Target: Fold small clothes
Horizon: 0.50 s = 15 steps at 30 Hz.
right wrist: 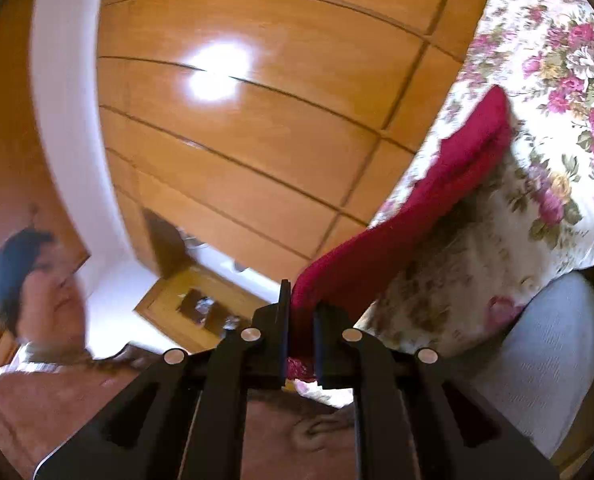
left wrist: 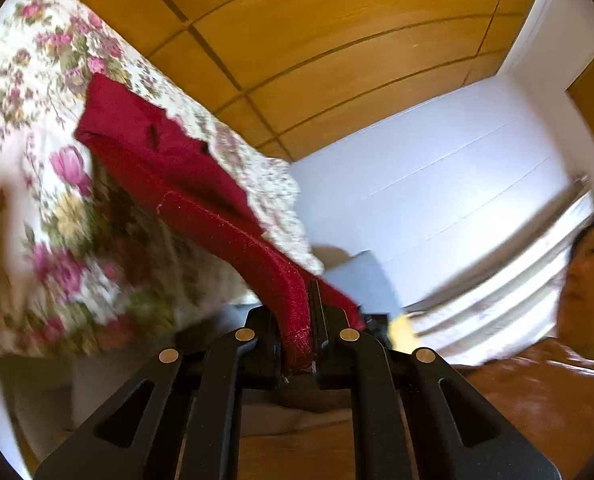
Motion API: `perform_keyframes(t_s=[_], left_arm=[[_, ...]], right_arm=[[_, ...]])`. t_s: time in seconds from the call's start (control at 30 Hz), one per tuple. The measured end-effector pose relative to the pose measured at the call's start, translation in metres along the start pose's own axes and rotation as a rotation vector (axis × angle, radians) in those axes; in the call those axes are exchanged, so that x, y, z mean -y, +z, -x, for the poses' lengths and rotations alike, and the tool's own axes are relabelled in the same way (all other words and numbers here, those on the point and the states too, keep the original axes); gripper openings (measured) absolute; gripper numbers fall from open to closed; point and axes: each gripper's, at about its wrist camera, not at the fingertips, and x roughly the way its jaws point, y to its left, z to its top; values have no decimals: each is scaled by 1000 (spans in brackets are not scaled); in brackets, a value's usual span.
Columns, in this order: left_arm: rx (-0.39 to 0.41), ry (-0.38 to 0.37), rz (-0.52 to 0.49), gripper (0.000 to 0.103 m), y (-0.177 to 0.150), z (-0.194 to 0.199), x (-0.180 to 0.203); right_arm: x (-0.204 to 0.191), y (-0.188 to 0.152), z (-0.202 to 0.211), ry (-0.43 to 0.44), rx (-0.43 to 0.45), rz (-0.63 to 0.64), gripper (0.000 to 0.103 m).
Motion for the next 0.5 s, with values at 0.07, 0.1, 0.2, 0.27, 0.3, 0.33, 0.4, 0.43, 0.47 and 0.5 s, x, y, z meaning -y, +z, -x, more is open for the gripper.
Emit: perform_keyframes(t_s=[0.07, 0.1, 0.2, 0.27, 0.3, 0.33, 0.4, 0.43, 0.47, 0.5], left_arm=[[15, -44, 36, 9, -5, 9, 3], [27, -55, 54, 9, -4, 12, 2], [45, -77, 90, 9, 4, 12, -7], [47, -65, 110, 9, 13, 6, -15], [46, -52, 122, 9, 18, 2, -19], [43, -43, 136, 9, 24, -3, -24], [34, -27, 151, 9, 35, -11, -32], [30, -22, 153, 9, 38, -12, -36], [24, -18, 155, 9, 45, -17, -39], [20, -19, 154, 9, 52, -20, -42]], right_arm=[[-10, -6, 6, 16, 2, 15, 8], [-12, -6, 7, 11, 6, 17, 9], [-5, 3, 6, 16, 37, -4, 9], [2, 11, 10, 12, 65, -34, 9], [9, 18, 7, 6, 75, -53, 9], [14, 25, 2, -6, 82, -61, 9], [26, 39, -8, -29, 90, -86, 10], [32, 46, -13, -31, 96, -102, 10], [35, 51, -15, -37, 103, -112, 10], [42, 59, -19, -45, 114, -132, 10]])
